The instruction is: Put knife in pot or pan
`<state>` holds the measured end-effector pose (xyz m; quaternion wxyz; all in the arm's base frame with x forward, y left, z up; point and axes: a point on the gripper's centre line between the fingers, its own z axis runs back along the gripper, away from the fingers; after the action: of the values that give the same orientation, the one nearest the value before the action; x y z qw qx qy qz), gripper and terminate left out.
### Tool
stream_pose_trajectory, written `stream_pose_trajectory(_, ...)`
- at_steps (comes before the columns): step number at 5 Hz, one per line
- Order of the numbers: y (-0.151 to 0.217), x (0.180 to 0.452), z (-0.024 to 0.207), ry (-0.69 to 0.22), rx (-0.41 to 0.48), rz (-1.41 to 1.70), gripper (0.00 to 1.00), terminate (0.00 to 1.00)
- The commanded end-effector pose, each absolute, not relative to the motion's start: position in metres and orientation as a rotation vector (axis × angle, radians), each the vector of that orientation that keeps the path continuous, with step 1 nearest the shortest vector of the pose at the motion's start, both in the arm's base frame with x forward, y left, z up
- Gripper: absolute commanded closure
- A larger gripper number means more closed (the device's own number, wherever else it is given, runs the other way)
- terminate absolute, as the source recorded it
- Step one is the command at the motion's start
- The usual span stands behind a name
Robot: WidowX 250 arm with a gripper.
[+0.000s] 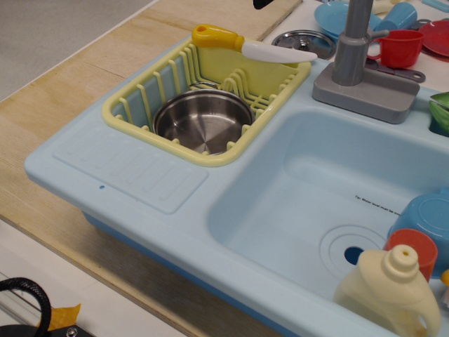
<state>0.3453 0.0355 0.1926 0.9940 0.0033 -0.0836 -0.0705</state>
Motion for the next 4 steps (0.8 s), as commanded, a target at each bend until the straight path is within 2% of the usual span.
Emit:
stream_pose_trajectory(1, 0.036, 0.345, 0.193, -0.167, 0.007, -0.141, 0.00, 0.00)
stream_pose_trajectory(2, 0.046, 0.343, 0.190, -0.157, -0.014, -0.388, 0.00, 0.00)
stream_pose_trajectory(3, 0.056, 0.343, 0.183, -0.195, 0.005, -0.591, 0.00, 0.00)
stream_pose_trajectory(4, 0.065, 0.348, 0.176, -0.208, -0.013, -0.764, 0.00, 0.00)
